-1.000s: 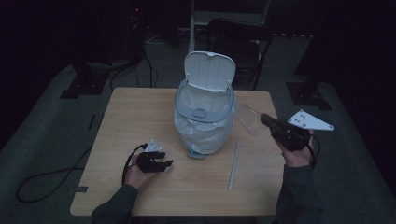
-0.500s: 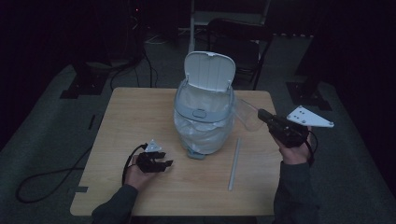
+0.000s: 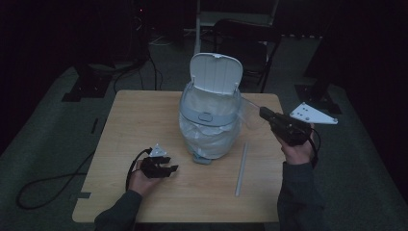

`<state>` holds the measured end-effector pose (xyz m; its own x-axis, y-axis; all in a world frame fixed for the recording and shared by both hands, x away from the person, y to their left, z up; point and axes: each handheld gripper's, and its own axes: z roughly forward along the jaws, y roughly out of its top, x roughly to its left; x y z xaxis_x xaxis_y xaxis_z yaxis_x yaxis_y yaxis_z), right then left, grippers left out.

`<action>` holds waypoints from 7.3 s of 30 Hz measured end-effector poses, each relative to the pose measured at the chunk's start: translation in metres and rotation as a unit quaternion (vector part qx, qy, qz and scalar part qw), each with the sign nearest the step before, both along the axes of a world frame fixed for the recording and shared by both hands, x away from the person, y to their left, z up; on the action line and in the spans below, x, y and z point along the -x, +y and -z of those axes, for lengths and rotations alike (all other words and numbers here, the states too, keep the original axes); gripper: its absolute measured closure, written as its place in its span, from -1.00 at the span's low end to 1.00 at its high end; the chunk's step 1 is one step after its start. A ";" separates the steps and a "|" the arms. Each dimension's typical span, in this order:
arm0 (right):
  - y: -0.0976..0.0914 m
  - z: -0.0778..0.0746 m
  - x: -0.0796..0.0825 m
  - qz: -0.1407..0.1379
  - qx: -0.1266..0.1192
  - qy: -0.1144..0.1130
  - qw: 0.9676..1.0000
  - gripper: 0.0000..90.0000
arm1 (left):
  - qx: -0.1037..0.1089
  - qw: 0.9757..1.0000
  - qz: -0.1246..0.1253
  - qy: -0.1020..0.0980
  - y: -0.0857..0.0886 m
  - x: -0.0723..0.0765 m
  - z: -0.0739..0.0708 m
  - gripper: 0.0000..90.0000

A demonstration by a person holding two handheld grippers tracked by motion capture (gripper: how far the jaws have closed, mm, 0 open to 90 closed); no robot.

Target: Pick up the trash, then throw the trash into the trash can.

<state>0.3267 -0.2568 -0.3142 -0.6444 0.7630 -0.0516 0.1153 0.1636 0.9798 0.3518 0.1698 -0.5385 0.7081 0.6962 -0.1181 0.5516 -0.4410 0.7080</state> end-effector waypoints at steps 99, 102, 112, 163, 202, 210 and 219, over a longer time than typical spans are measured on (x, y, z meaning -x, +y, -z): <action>0.014 0.022 -0.019 0.017 -0.009 0.044 0.999 0.30 | -0.001 1.000 -0.001 -0.002 -0.001 0.000 0.000 0.07; 0.012 0.026 -0.016 0.023 -0.003 0.045 0.999 0.29 | -0.001 1.000 -0.001 -0.002 -0.001 0.000 0.000 0.07; 0.007 0.049 -0.009 0.037 0.009 0.064 0.997 0.27 | 0.000 1.000 0.002 0.000 -0.002 0.001 0.000 0.08; 0.003 0.133 0.009 0.049 0.030 0.157 0.986 0.14 | 0.005 1.000 0.002 0.001 0.000 0.000 0.000 0.08; 0.037 0.211 0.027 0.056 0.125 0.247 0.959 0.10 | -0.001 1.000 0.002 -0.001 -0.001 0.000 0.000 0.08; 0.040 0.217 0.024 0.059 0.148 0.254 0.954 0.13 | -0.002 1.000 0.003 -0.001 -0.001 0.000 0.000 0.08; 0.037 0.221 0.021 0.075 0.158 0.266 0.948 0.31 | -0.002 1.000 0.003 -0.001 -0.001 0.000 0.000 0.08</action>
